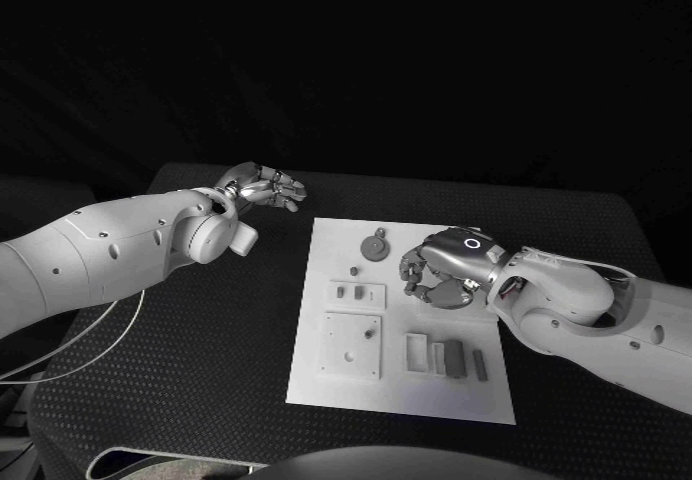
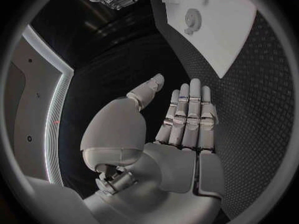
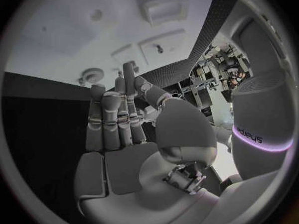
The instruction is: Assemble the parts on the task board
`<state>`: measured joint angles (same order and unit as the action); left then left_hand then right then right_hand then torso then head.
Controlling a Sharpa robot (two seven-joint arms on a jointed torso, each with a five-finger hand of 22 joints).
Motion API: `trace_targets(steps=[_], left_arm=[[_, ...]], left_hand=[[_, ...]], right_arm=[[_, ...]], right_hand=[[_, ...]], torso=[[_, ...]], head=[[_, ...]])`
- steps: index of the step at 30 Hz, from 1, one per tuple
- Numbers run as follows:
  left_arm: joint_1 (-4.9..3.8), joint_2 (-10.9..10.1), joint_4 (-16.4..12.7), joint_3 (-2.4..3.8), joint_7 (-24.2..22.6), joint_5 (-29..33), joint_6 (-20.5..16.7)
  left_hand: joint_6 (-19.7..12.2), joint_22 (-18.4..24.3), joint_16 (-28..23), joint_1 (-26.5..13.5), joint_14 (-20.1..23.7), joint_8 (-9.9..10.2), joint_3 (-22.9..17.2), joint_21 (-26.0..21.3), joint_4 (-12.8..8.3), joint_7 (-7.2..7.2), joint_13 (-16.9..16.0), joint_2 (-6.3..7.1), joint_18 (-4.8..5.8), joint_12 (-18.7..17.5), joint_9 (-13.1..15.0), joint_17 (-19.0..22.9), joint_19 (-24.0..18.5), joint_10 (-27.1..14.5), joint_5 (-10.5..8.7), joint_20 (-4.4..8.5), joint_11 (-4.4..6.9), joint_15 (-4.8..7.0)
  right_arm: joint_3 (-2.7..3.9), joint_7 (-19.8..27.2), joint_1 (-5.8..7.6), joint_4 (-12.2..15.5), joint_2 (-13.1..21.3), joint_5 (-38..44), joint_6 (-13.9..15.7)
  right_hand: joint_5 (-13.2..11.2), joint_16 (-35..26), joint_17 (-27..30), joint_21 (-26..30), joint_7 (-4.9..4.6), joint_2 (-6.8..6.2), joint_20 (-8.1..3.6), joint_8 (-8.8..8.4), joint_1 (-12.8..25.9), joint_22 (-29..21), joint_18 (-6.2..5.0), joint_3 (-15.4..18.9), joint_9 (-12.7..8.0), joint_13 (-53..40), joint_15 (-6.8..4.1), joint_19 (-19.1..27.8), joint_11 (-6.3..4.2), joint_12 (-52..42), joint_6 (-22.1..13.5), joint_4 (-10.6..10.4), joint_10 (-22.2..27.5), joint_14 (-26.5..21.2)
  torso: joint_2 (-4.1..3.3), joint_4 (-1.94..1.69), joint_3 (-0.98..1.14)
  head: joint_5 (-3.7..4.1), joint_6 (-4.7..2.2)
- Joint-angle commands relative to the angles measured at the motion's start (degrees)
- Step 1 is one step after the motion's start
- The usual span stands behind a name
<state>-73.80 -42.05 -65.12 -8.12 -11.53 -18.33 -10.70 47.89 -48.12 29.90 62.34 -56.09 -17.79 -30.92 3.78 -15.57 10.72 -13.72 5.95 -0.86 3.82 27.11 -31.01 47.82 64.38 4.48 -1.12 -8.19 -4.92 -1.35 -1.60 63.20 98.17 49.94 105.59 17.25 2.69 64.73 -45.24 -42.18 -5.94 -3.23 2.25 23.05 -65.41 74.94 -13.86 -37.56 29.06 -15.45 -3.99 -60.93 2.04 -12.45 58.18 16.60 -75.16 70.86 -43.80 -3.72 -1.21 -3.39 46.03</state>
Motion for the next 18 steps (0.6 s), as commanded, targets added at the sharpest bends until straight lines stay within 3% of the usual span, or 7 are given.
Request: trace_targets(steps=[1, 7, 9, 12, 18], left_arm=[[-0.04, 0.25, -0.01, 0.05, -0.51, 0.3, 0.58], [-0.04, 0.48, 0.08, 0.05, -0.66, 0.3, 0.66], [-0.04, 0.72, 0.16, 0.05, -0.71, 0.3, 0.72], [-0.04, 0.78, 0.13, 0.05, -0.74, 0.3, 0.76], [-0.04, 1.2, 0.24, 0.06, -0.81, 0.3, 0.75]], left_hand=[[-0.38, 0.09, -0.26, 0.03, -0.32, -0.13, 0.3, 0.13, 0.0, 0.13, 0.05, -0.14, 0.86, 0.19, -0.08, -0.09, 0.5, -0.33, -0.26, -0.04, 0.0, -0.09], [-0.38, 0.11, -0.28, 0.05, -0.34, -0.14, 0.29, 0.13, -0.01, 0.13, 0.05, -0.16, 0.86, 0.19, -0.08, -0.13, 0.51, -0.33, -0.25, -0.03, 0.0, -0.09], [-0.38, 0.11, -0.28, 0.05, -0.34, -0.14, 0.29, 0.13, -0.01, 0.13, 0.05, -0.17, 0.86, 0.19, -0.08, -0.14, 0.51, -0.33, -0.25, -0.03, 0.0, -0.09], [-0.38, 0.12, -0.3, 0.06, -0.35, -0.15, 0.29, 0.13, -0.01, 0.13, 0.05, -0.17, 0.86, 0.2, -0.08, -0.15, 0.51, -0.33, -0.25, -0.03, 0.0, -0.09], [-0.38, 0.14, -0.33, 0.06, -0.34, -0.16, 0.29, 0.14, 0.0, 0.13, 0.05, -0.19, 0.86, 0.21, -0.08, -0.19, 0.52, -0.31, -0.26, -0.04, 0.01, -0.09]], right_arm=[[-0.07, 2.82, -0.07, -0.14, -2.31, -3.42, 1.5], [-1.22, 3.67, -0.81, -1.88, -7.85, 0.35, 1.63], [-2.02, 3.97, -1.24, -2.32, -9.23, 0.33, 1.37], [-2.42, 4.25, -2.28, -2.97, -11.01, 0.93, 0.85], [-3.3, 4.4, -4.56, -4.47, -13.59, 2.17, -0.39]], right_hand=[[0.19, 0.31, -0.05, -0.24, -0.08, 1.26, 0.02, 0.27, -1.82, 1.12, -1.14, -0.42, 0.14, -0.08, -0.29, -0.36, -0.07, -0.22, 0.25, -0.04, -0.31, 0.12], [0.2, 0.24, -0.04, -0.21, -0.12, 1.36, 0.01, 0.2, -1.89, 1.1, -1.14, -0.51, 0.2, -0.16, -0.3, -0.32, -0.06, -0.13, 0.11, -0.01, -0.17, 0.04], [0.19, 0.23, -0.05, -0.21, -0.13, 1.31, 0.01, 0.2, -1.88, 1.1, -1.14, -0.49, 0.22, -0.18, -0.29, -0.31, -0.05, -0.13, 0.11, -0.01, -0.17, 0.04], [0.2, 0.22, -0.05, -0.2, -0.13, 1.32, 0.01, 0.2, -1.91, 1.1, -1.14, -0.5, 0.24, -0.2, -0.3, -0.3, -0.06, -0.12, 0.1, 0.01, -0.16, 0.03], [0.2, 0.21, -0.05, -0.2, -0.14, 1.35, 0.0, 0.18, -1.96, 1.09, -1.14, -0.53, 0.27, -0.24, -0.3, -0.29, -0.06, -0.1, 0.06, 0.03, -0.13, 0.01]], torso=[[-0.03, 0.11, 0.02], [-0.05, 0.08, 0.08], [-0.03, 0.07, 0.1], [0.0, -0.16, 0.02], [0.03, -0.22, -0.04]], head=[[-1.03, 0.14], [-2.11, 0.21], [-2.54, 0.22], [-2.79, 0.44], [-3.5, 0.76]])
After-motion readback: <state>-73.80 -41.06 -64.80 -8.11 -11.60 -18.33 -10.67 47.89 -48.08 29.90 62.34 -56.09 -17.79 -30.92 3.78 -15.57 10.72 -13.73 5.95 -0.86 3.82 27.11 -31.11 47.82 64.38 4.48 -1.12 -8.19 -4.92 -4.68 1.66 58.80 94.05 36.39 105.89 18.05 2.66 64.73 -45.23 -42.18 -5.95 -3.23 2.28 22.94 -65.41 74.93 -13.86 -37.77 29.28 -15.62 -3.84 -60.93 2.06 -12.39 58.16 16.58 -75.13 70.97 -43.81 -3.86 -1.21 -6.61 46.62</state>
